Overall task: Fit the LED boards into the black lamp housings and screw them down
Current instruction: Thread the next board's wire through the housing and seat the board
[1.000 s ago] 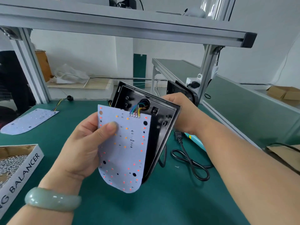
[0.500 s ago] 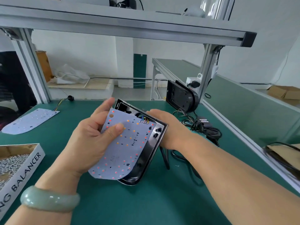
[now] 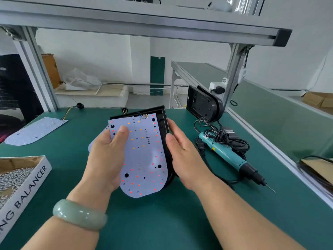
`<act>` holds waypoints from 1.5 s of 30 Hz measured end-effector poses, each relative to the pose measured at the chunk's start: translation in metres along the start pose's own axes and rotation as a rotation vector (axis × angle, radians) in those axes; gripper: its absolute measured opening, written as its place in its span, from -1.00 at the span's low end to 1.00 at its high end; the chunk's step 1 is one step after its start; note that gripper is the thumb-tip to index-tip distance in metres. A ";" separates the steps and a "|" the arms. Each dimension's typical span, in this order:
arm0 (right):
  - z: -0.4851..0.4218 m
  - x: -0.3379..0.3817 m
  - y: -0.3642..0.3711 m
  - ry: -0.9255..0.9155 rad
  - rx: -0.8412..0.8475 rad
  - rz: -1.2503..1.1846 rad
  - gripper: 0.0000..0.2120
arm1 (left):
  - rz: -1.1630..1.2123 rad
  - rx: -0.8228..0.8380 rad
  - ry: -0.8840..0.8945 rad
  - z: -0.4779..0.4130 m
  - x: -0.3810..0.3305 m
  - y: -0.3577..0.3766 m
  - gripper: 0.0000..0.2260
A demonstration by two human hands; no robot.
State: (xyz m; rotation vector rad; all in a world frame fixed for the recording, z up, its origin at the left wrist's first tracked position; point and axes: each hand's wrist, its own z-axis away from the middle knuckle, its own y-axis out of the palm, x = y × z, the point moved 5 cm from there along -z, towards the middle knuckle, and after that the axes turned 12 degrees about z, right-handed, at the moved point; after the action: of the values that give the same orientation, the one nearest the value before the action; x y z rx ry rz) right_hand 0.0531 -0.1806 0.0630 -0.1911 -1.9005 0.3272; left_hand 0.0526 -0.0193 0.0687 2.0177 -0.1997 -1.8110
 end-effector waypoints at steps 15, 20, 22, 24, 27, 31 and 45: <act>0.008 -0.006 0.004 0.067 -0.143 0.071 -0.66 | -0.304 -0.004 0.355 0.007 -0.015 0.011 -0.76; 0.011 -0.001 0.010 -0.007 -0.178 0.091 -0.63 | -0.777 -0.110 0.601 0.007 -0.012 0.017 -0.58; 0.011 -0.002 0.009 -0.005 -0.202 0.060 -0.66 | -0.765 -0.062 0.708 0.012 -0.017 0.023 -0.58; 0.009 -0.002 0.007 0.001 -0.244 0.029 -0.68 | -0.659 -0.041 0.791 0.016 -0.023 0.024 -0.66; 0.008 -0.006 0.005 0.055 -0.288 -0.030 -0.52 | -0.266 -0.108 0.704 0.012 -0.026 0.012 -0.66; 0.009 -0.011 0.007 0.097 -0.252 -0.049 -0.61 | -0.327 -0.095 0.409 -0.005 -0.012 0.006 -0.68; 0.007 -0.017 -0.007 0.189 -0.436 -0.143 -0.90 | -0.299 0.135 0.181 -0.004 0.012 0.017 -0.81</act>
State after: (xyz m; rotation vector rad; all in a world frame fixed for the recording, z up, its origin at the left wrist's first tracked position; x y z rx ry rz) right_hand 0.0528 -0.1932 0.0483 -0.3608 -1.7647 -0.2012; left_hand 0.0612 -0.0384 0.0649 2.3998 0.0375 -1.8120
